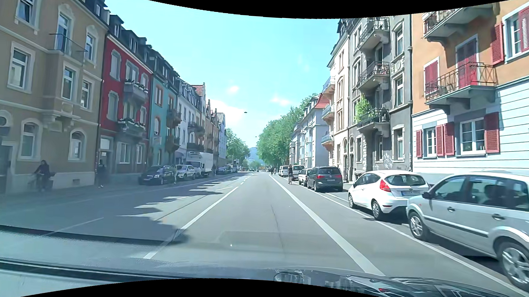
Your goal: Follow the waypoints while adhering to traffic rules and regulations
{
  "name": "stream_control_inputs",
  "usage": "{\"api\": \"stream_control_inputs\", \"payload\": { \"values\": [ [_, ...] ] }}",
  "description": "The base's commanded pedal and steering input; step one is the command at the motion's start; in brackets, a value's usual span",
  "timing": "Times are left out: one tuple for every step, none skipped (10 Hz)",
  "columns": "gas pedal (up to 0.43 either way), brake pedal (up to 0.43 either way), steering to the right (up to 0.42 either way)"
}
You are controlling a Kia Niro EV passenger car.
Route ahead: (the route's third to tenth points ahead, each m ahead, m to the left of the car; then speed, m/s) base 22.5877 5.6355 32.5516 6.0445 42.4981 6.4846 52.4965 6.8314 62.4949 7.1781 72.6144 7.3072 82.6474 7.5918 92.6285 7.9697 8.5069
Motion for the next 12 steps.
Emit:
{"api": "stream_control_inputs", "payload": {
  "values": [
    [0.22,0.0,-0.019],
    [0.197,0.0,-0.018],
    [0.189,0.0,-0.014],
    [0.177,0.0,-0.006],
    [0.177,0.0,-0.005],
    [0.169,0.0,-0.005],
    [0.169,0.0,-0.005],
    [0.169,0.0,-0.006],
    [0.157,0.0,-0.007],
    [0.138,0.0,-0.008],
    [0.13,0.0,-0.01],
    [0.13,0.0,-0.01]
  ]
}}
